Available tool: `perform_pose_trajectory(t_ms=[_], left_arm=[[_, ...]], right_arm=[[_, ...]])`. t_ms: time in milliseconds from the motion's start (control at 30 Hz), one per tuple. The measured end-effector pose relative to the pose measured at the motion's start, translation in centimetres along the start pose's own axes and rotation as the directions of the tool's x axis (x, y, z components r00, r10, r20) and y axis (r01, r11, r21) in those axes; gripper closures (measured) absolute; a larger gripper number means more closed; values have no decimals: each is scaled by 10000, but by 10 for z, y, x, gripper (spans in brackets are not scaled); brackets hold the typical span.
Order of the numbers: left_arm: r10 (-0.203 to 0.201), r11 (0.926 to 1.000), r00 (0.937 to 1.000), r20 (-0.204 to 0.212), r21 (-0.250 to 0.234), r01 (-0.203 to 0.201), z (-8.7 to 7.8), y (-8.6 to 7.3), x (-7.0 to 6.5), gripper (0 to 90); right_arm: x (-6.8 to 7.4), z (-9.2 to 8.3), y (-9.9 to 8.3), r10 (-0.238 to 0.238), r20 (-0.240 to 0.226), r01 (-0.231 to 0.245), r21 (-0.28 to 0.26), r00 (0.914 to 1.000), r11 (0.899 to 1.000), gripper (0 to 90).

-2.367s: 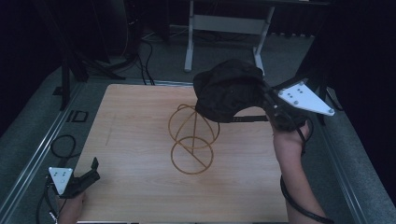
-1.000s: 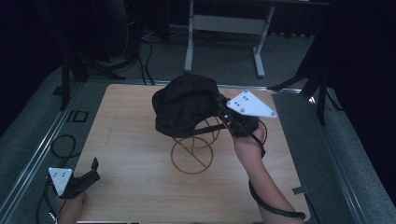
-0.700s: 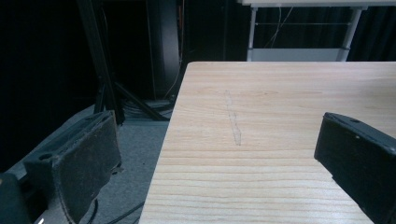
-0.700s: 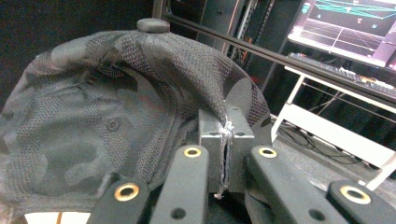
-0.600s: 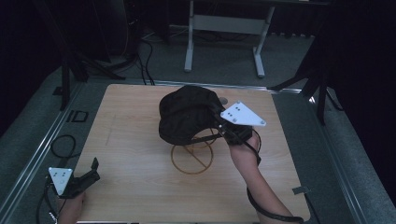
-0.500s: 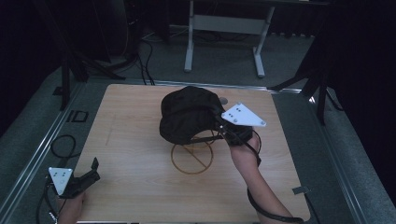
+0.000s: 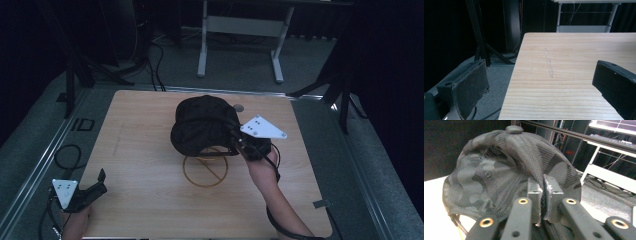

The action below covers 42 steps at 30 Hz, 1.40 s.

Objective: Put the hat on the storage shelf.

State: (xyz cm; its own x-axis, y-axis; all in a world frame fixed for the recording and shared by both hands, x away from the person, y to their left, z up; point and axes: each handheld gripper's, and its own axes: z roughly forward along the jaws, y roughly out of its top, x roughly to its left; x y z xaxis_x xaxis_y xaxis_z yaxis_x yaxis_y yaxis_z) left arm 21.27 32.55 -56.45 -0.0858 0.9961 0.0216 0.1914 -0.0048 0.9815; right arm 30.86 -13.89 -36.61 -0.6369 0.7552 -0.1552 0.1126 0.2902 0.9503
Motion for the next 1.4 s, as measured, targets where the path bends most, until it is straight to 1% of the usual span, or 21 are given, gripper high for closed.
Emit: perform_pose_trajectory(t_ms=[67, 167, 300, 400, 633, 767, 900, 1000, 1100, 1167, 1333, 1367, 1400], left_arm=[[7, 10000, 10000, 3, -1, -7, 0, 0, 0, 7], [4, 10000, 10000, 2, 0, -4, 0, 0, 0, 7], [6, 10000, 10000, 2, -4, -6, 0, 0, 0, 6], [1, 10000, 10000, 9, -2, -1, 0, 0, 0, 6], [3, 10000, 10000, 4, -8, -3, 0, 0, 0, 6], [4, 10000, 10000, -2, -10, -4, 0, 0, 0, 6], [3, 10000, 10000, -5, -7, -3, 0, 0, 0, 6], [6, 10000, 10000, -6, -13, -6, 0, 0, 0, 6], [7, 10000, 10000, 1, -8, -7, 0, 0, 0, 6], [4, 10000, 10000, 6, -3, -4, 0, 0, 0, 6], [14, 10000, 10000, -3, -13, -14, 0, 0, 0, 6], [20, 10000, 10000, -3, -18, -20, 0, 0, 0, 6], [25, 10000, 10000, -7, -16, -25, 0, 0, 0, 6]], right_arm=[[-1, 1, -1, 134, -195, -133, 34, 9997, 9999, 771], [-1, 4, -4, 229, -339, -222, 187, 9992, 9996, 738], [-2, 7, -6, 254, -320, -244, 318, 9992, 9992, 735], [-3, 8, -7, 374, -494, -356, 371, 9981, 9987, 731], [-3, 9, -8, 418, -495, -397, 419, 9979, 9983, 716], [-4, 9, -7, 355, -437, -337, 417, 9984, 9986, 685], [-7, 8, -5, 413, -443, -395, 416, 9982, 9984, 635], [-9, 6, -3, 371, -366, -359, 328, 9986, 9988, 618], [-11, 2, -1, 417, -230, -411, 245, 9989, 9989, 562], [-14, 0, 0, 396, -118, -393, 207, 9991, 9990, 503], [-25, -6, -4, 458, -32, -456, 380, 9989, 9982, 413], [-29, -8, -6, 409, 120, -414, 408, 9991, 9983, 400], [-32, -9, -7, 419, 148, -425, 474, 9990, 9980, 389]])
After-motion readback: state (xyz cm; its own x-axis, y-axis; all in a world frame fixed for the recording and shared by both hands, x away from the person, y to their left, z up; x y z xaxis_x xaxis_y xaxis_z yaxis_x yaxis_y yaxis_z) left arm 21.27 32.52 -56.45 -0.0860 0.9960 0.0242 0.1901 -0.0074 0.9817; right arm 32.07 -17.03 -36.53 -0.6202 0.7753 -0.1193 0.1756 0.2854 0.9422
